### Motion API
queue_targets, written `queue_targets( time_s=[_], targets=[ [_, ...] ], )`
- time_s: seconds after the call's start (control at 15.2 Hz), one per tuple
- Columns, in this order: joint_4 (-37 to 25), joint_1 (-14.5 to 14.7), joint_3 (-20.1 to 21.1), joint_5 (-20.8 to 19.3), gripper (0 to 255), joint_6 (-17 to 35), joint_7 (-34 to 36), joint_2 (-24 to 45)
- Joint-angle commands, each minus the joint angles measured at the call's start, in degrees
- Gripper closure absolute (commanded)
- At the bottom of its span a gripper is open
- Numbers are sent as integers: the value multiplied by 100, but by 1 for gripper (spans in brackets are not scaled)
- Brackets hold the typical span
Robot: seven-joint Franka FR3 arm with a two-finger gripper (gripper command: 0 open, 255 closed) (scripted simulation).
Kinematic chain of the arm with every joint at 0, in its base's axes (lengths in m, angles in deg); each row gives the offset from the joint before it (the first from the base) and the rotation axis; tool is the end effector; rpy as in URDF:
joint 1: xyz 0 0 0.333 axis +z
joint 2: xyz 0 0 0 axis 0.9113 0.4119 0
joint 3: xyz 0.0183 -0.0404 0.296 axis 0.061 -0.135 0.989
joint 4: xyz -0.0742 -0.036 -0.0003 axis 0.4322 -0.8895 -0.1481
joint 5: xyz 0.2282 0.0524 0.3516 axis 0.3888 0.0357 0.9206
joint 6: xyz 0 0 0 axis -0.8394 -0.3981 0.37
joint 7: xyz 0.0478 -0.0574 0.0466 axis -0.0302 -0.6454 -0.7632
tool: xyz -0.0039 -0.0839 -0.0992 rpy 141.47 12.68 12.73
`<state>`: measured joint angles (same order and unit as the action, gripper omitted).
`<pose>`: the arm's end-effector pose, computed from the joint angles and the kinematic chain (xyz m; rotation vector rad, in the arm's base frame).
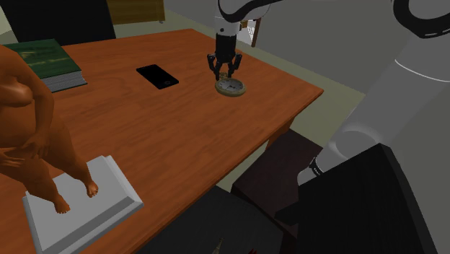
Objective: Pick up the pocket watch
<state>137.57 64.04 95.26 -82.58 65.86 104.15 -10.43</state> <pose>0.5565 0.0572 0.4038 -3.0348 0.6841 0.1735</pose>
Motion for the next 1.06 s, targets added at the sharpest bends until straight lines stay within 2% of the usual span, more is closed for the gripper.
queue_targets(
  time_s=[0.0,0.86,0.99],
  targets=[
    [-98,-1,-1,0,255,-120,6,-24],
    [-964,-10,-13,-3,255,-1106,48,-144],
    [-975,-10,-13,-3,255,-1117,48,-145]
  ],
)
